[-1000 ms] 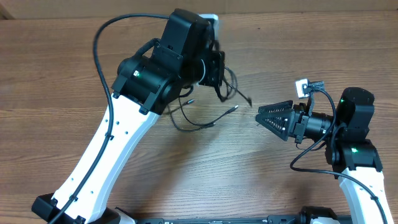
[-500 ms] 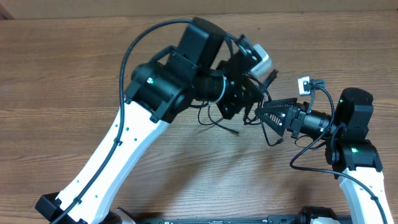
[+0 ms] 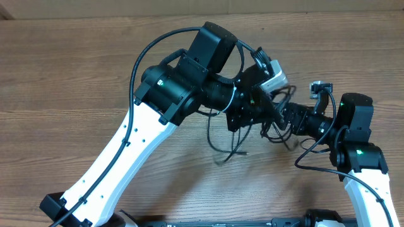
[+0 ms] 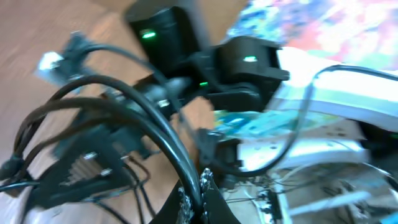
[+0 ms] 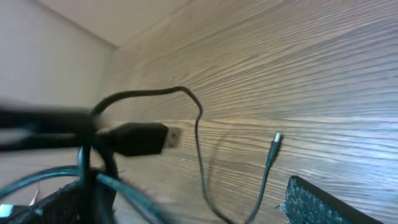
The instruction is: Untangle cables
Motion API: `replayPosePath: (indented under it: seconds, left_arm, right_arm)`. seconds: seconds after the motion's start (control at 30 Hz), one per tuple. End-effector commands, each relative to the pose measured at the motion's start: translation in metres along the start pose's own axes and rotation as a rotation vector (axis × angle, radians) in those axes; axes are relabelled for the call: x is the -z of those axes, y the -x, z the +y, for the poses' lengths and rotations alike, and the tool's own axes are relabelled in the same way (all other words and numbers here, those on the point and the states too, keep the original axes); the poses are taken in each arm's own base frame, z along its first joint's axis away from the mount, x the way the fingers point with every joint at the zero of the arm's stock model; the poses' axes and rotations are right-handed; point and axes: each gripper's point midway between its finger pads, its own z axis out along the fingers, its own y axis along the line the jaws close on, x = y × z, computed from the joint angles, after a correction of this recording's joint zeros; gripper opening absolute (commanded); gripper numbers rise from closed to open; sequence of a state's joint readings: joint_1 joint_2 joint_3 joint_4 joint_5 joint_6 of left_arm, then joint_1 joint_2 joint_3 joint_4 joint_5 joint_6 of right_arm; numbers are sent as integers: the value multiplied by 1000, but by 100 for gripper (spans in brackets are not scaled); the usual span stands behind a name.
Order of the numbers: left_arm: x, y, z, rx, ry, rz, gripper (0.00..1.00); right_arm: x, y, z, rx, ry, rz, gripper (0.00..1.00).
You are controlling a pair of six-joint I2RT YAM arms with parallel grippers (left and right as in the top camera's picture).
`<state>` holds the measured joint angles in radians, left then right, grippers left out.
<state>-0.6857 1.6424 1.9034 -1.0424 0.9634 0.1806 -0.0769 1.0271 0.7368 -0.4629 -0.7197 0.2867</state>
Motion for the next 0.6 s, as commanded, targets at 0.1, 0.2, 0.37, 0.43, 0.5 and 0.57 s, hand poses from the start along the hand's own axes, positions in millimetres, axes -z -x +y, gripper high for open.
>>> replayPosePath:
  seconds: [0.1, 0.2, 0.37, 0.43, 0.5, 0.57]
  left_arm:
    - [12, 13, -56, -99, -280, -74, 4]
    - [13, 13, -58, -100, -296, -79, 4]
    - [21, 23, -69, -154, -359, -124, 4]
    - [26, 26, -67, -171, -345, -139, 4]
    - [33, 28, -63, -180, -323, -153, 4]
    - [42, 31, -58, -181, -292, -169, 4]
  right_arm:
    - [-5, 5, -22, -16, -99, -9, 92]
    - [-9, 1, -29, -19, -115, 12, 92]
    - [-20, -13, -54, -50, -184, 83, 93]
    - [-22, -17, -58, -66, -190, 101, 92]
    - [-24, -19, -60, -74, -194, 111, 92]
    - [-25, -19, -61, -73, -193, 111, 93]
